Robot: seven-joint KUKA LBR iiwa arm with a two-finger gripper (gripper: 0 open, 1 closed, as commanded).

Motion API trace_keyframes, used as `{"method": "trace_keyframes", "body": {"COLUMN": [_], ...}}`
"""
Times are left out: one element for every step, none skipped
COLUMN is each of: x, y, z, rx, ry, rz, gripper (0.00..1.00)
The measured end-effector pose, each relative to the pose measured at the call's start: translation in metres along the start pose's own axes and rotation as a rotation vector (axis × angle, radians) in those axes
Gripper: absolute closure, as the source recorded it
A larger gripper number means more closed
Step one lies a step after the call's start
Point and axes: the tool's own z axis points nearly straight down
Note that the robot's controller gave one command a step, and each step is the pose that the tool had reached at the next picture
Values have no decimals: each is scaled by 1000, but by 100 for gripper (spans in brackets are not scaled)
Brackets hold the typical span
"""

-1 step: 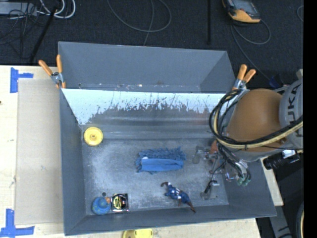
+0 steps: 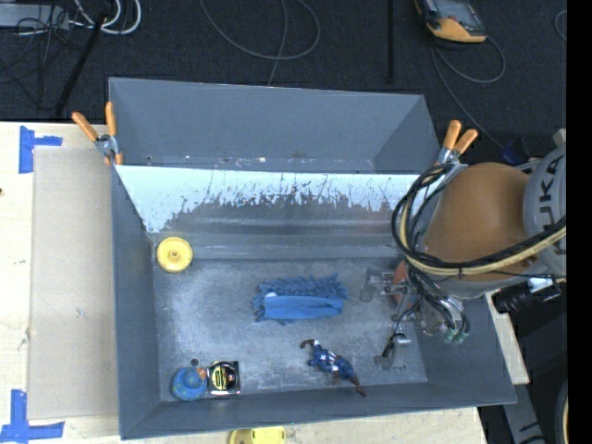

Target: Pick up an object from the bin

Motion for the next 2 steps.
{"method": "trace_keyframes", "body": {"x": [5, 9], "y": [47, 60], "z": [78, 83], "rx": [0, 0], "ry": [-3, -3], "rz": [98, 50], "gripper": [0, 0]}}
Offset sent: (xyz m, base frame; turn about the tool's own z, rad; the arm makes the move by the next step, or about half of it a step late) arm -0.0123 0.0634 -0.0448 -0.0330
